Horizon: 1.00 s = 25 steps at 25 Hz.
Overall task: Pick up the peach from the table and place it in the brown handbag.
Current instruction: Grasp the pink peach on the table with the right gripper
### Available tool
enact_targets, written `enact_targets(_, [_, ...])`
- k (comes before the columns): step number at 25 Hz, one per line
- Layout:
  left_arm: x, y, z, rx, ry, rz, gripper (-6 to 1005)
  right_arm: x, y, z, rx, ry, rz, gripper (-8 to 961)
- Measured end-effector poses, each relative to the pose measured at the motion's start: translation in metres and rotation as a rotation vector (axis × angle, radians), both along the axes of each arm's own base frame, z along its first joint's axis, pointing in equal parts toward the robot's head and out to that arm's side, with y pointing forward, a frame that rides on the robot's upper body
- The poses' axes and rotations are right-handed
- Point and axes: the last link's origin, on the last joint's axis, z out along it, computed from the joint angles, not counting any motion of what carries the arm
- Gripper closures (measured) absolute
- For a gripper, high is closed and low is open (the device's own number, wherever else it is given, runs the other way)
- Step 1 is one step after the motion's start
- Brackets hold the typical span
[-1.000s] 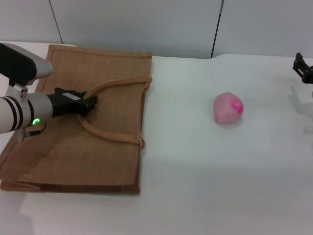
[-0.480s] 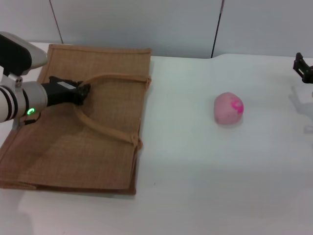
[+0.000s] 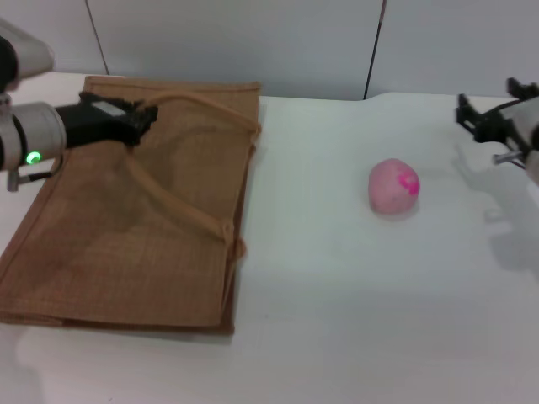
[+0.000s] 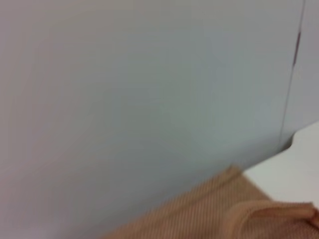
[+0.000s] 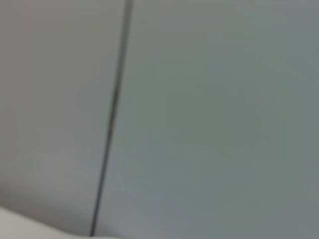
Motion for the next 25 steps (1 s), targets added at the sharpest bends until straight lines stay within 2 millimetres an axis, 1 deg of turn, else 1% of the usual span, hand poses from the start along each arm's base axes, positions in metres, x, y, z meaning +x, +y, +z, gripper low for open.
enact_targets(4, [0.015, -0.001, 0.022, 0.006, -0.022, -0.052, 875, -0.014, 0.004, -0.009, -0.042, -0.045, 0.021, 165])
enact_targets(6, [0.019, -0.004, 0.033, 0.014, -0.027, -0.066, 875, -0.021, 0.004, -0.012, -0.049, -0.054, 0.046, 164])
enact_targets(7, [0.021, -0.006, 0.041, 0.023, -0.024, -0.072, 875, -0.024, 0.003, -0.013, -0.053, -0.054, 0.054, 164])
enact_targets(8, [0.021, -0.006, 0.041, 0.023, -0.024, -0.072, 875, -0.029, 0.003, -0.015, -0.062, -0.054, 0.064, 164])
enact_targets(9, [0.023, -0.01, 0.053, 0.035, -0.014, -0.079, 875, -0.033, 0.003, -0.018, -0.071, -0.054, 0.072, 164])
enact_targets(10, [0.023, -0.011, 0.055, 0.037, -0.011, -0.08, 875, -0.038, 0.003, -0.02, -0.082, -0.056, 0.078, 164])
enact_targets(13, [0.029, -0.015, 0.068, 0.056, 0.015, -0.088, 875, -0.05, 0.004, -0.022, -0.11, -0.067, 0.087, 164])
enact_targets(16, [0.036, -0.017, 0.074, 0.055, 0.027, -0.102, 875, -0.061, 0.005, -0.022, -0.131, -0.072, 0.091, 163])
enact_targets(19, [0.045, -0.018, 0.08, 0.044, 0.036, -0.127, 875, -0.073, 0.001, -0.017, -0.144, -0.068, 0.103, 161])
enact_targets(24, [0.064, -0.019, 0.089, 0.025, 0.053, -0.155, 875, -0.093, -0.005, 0.008, -0.186, -0.059, 0.096, 158])
enact_targets(25, [0.067, -0.019, 0.091, 0.025, 0.056, -0.159, 875, -0.095, -0.006, 0.011, -0.204, -0.059, 0.09, 157])
